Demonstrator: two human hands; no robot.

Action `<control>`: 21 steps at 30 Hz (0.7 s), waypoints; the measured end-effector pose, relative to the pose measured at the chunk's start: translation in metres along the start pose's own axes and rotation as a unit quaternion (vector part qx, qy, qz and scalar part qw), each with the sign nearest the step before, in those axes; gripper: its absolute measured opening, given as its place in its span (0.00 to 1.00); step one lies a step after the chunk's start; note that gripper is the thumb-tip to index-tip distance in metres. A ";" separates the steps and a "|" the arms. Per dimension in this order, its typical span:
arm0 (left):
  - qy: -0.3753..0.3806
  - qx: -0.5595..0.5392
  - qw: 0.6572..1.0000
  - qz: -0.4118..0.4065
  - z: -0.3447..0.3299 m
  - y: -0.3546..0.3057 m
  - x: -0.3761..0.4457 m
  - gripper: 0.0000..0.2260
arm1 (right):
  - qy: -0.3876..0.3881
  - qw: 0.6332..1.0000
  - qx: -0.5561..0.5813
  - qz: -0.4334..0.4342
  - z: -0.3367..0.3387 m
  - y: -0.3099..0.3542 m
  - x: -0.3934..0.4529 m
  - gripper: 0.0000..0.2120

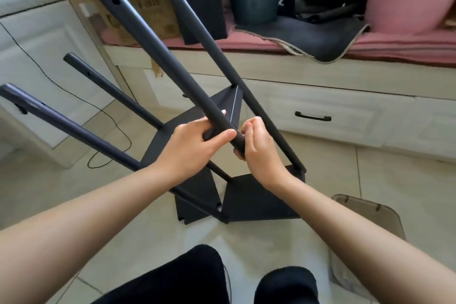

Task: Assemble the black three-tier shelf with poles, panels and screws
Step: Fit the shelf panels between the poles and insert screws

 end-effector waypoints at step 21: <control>-0.116 -0.248 0.951 0.143 0.026 0.085 -0.059 0.09 | 0.042 0.991 -0.123 0.022 -0.062 0.013 -0.005 0.08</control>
Point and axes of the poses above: each hand's wrist, its own x-axis towards the middle knuckle, its own z-axis out of the back of the hand, y = z × x, the point moved 8 cm from there along x, towards the middle knuckle, and after that the axes turned 7 degrees about -y, right-handed, at the moved point
